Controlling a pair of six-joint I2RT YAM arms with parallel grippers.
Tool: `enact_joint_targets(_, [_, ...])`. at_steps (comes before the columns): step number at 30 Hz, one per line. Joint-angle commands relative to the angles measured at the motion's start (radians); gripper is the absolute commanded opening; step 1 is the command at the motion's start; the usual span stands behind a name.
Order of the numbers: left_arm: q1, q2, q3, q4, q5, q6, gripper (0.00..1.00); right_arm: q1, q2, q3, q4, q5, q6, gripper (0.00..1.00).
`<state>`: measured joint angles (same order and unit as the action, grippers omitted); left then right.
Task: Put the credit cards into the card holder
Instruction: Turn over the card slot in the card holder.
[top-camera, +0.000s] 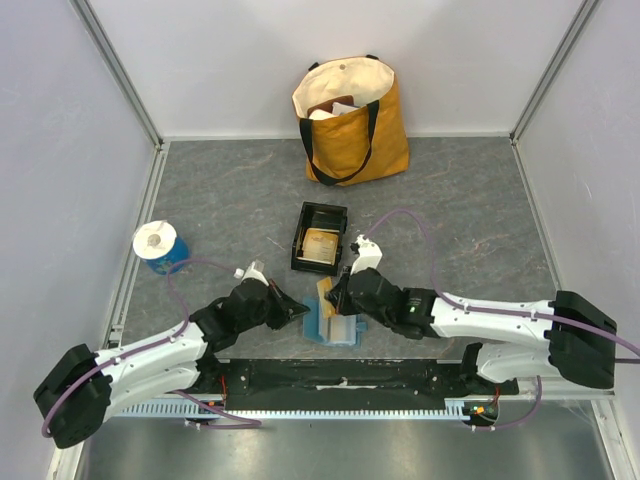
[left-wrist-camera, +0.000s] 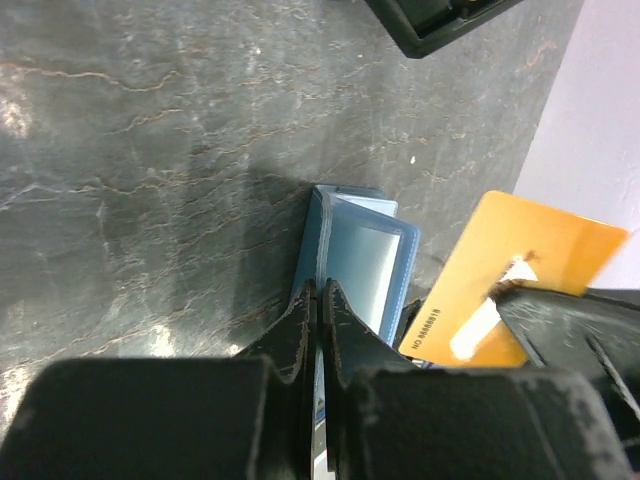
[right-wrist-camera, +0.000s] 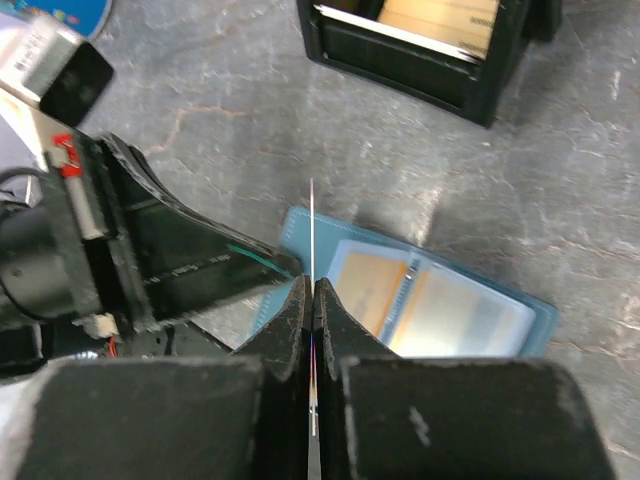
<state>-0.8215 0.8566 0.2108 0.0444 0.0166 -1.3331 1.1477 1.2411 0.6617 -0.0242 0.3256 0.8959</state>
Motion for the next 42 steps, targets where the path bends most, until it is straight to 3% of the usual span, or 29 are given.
enact_joint_targets(1, [-0.028, -0.002, -0.007, -0.008, -0.089, -0.093, 0.02, 0.052, 0.049, 0.064, 0.087, 0.201, 0.060, 0.00])
enact_joint_targets(6, [-0.038, -0.005, -0.008, -0.011, -0.101, -0.103, 0.02, 0.089, 0.093, 0.118, 0.029, 0.259, 0.063, 0.00])
enact_joint_targets(25, [-0.042, -0.014, -0.013, -0.014, -0.107, -0.110, 0.02, 0.098, 0.181, 0.141, 0.037, 0.239, 0.058, 0.00])
enact_joint_targets(42, [-0.042, -0.022, -0.060, -0.038, -0.152, -0.127, 0.02, 0.118, 0.031, 0.043, -0.056, 0.303, 0.058, 0.00])
